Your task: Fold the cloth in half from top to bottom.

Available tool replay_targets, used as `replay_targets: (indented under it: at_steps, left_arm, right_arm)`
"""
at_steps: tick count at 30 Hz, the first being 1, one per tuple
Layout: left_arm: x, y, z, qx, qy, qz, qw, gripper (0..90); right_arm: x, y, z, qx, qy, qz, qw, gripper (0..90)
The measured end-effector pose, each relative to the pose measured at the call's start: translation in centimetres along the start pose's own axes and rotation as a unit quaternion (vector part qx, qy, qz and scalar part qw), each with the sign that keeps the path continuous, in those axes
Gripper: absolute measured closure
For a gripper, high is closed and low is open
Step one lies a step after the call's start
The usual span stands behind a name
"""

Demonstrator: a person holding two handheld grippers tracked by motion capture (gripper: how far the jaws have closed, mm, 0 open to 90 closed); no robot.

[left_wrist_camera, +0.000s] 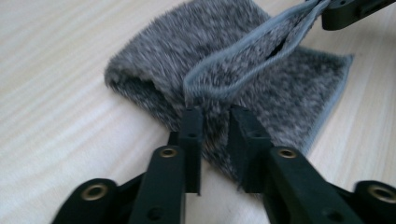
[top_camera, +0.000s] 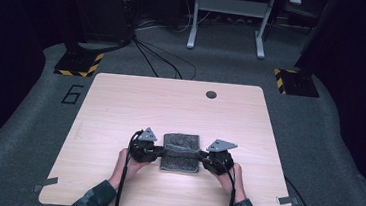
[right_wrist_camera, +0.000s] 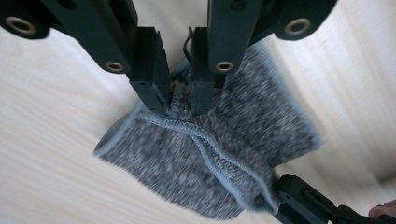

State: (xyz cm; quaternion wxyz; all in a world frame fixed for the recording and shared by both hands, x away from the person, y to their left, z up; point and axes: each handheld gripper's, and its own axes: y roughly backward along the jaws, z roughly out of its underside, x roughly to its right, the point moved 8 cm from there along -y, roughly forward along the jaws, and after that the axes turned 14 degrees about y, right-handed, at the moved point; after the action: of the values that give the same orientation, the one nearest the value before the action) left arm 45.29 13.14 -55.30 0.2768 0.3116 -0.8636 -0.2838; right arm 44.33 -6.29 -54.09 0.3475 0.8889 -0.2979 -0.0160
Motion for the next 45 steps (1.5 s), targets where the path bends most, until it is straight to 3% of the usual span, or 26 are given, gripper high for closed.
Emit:
replay_targets:
  at_steps: [3,6,10,12,14,16,17,18,20,23,25,28,33,36,42,45]
  left_arm:
    - [0.1,0.8,1.1,-0.022,-0.003,-0.006,0.9997,57.4]
    - [-0.1,1.5,1.3,-0.024,0.001,-0.013,0.9996,47.8]
    - [-0.9,2.9,0.5,0.01,0.028,-0.025,0.9992,41.6]
    - [-0.9,3.0,-0.6,0.025,0.046,-0.024,0.9984,34.6]
    - [-0.4,2.4,-1.2,0.025,0.042,-0.026,0.9985,31.1]
    - [-0.1,1.9,-1.4,0.026,0.036,-0.026,0.9987,29.5]
    - [0.5,1.0,-1.4,0.014,0.024,-0.031,0.9991,23.8]
    - [0.5,1.0,-1.4,0.014,0.024,-0.031,0.9991,23.1]
    - [0.8,0.1,-1.0,0.004,0.016,-0.04,0.9991,21.9]
    - [0.5,-0.6,0.3,-0.009,0.008,-0.066,0.9977,21.1]
    - [0.1,-0.6,0.8,-0.02,0.005,-0.072,0.9972,21.1]
    - [-0.2,-0.8,1.3,-0.02,0.011,-0.078,0.9967,20.8]
    - [-0.3,-1.1,1.8,-0.023,0.0,-0.097,0.995,20.5]
    - [-0.3,-1.1,1.9,-0.024,0.003,-0.097,0.995,20.4]
    - [-0.3,-1.1,2.0,-0.019,0.006,-0.102,0.9946,17.9]
    - [-0.4,-0.9,1.9,-0.017,0.007,-0.101,0.9947,14.7]
  right_arm:
    - [-1.2,0.7,0.8,-0.006,0.012,-0.025,0.9996,66.8]
    - [-1.7,1.6,1.0,-0.001,0.006,-0.042,0.9991,58.7]
    - [-1.5,2.6,0.8,0.015,-0.005,-0.051,0.9986,52.7]
    - [-0.6,2.7,0.3,0.026,-0.029,-0.03,0.9988,45.6]
    - [0.2,2.1,0.1,0.028,-0.052,-0.009,0.9982,39.6]
    - [0.5,1.7,0.0,0.024,-0.06,0.005,0.9979,40.3]
    - [0.9,0.7,0.1,0.003,-0.066,0.031,0.9973,37.8]
    - [0.9,0.7,0.1,0.003,-0.066,0.031,0.9973,37.8]
    - [0.9,-0.7,0.4,-0.024,-0.068,0.051,0.9961,29.6]
    - [0.5,-1.3,0.9,-0.041,-0.07,0.059,0.995,24.6]
    - [0.2,-1.6,1.5,-0.055,-0.066,0.066,0.9941,23.1]
    - [0.0,-1.9,1.9,-0.063,-0.067,0.067,0.9935,21.4]
    - [-0.4,-2.3,2.5,-0.078,-0.057,0.08,0.9921,18.9]
    - [-0.3,-2.4,2.5,-0.079,-0.048,0.085,0.9921,17.9]
    - [0.0,-2.5,2.9,-0.074,-0.057,0.075,0.9928,13.2]
    - [0.2,-2.6,3.0,-0.082,-0.066,0.071,0.9918,4.9]
